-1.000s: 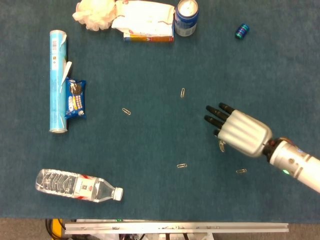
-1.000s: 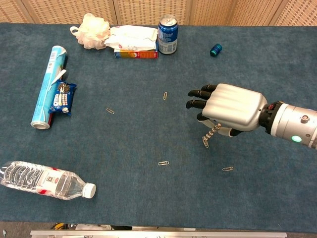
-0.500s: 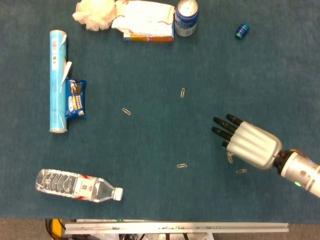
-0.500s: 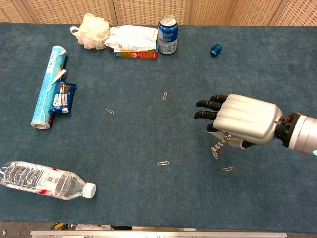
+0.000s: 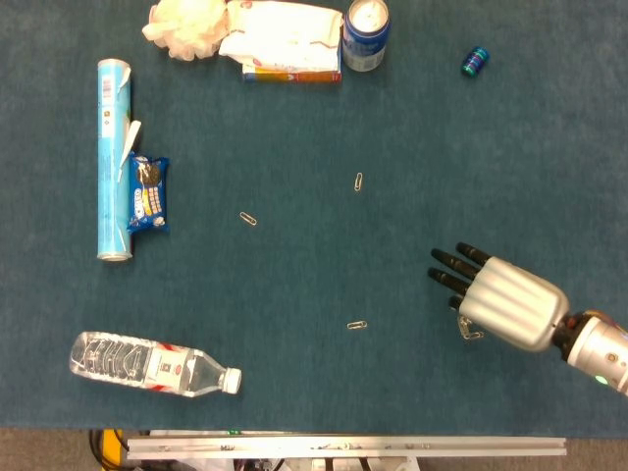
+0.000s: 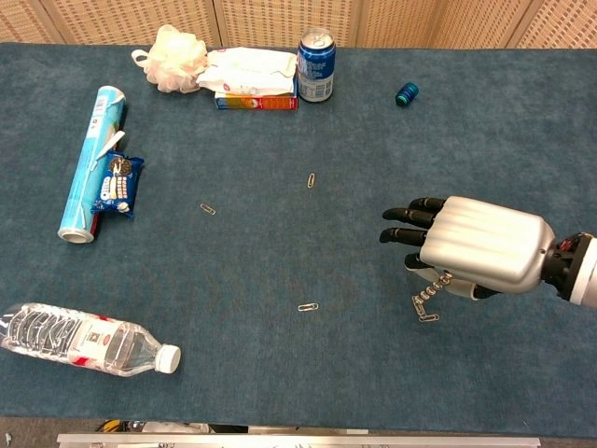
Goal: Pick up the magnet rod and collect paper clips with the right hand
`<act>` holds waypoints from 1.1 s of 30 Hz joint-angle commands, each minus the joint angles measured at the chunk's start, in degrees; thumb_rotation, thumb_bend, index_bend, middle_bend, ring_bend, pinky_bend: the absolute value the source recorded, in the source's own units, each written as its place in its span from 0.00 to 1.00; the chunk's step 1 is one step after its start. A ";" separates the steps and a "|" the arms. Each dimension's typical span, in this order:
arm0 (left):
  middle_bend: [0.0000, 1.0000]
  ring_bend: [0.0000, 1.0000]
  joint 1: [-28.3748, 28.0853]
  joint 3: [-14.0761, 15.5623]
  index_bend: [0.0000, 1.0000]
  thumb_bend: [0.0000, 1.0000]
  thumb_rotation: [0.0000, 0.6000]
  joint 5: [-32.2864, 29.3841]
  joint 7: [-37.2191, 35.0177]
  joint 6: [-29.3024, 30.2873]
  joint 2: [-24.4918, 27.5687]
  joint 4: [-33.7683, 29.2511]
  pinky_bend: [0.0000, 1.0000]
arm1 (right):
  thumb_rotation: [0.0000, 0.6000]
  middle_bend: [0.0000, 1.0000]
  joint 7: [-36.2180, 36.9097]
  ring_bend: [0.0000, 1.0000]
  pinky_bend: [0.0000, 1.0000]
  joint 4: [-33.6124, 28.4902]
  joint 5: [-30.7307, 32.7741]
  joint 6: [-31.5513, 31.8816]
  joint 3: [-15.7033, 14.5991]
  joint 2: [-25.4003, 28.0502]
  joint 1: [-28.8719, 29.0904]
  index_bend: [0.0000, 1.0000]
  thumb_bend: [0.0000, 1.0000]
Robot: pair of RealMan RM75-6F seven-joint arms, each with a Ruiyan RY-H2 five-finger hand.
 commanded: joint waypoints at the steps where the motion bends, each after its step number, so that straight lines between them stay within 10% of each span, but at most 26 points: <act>1: 0.44 0.42 -0.04 -0.03 0.49 0.30 1.00 0.02 -0.10 -0.03 -0.11 -0.06 0.66 | 1.00 0.19 0.43 0.08 0.19 -0.29 -0.84 0.23 -0.44 0.46 -0.51 0.60 0.27; 33: 0.44 0.42 -0.27 -0.06 0.49 0.30 1.00 0.03 0.17 -0.53 -0.34 0.03 0.66 | 1.00 0.19 2.56 0.07 0.19 1.62 -0.97 1.54 1.95 1.44 -4.22 0.60 0.28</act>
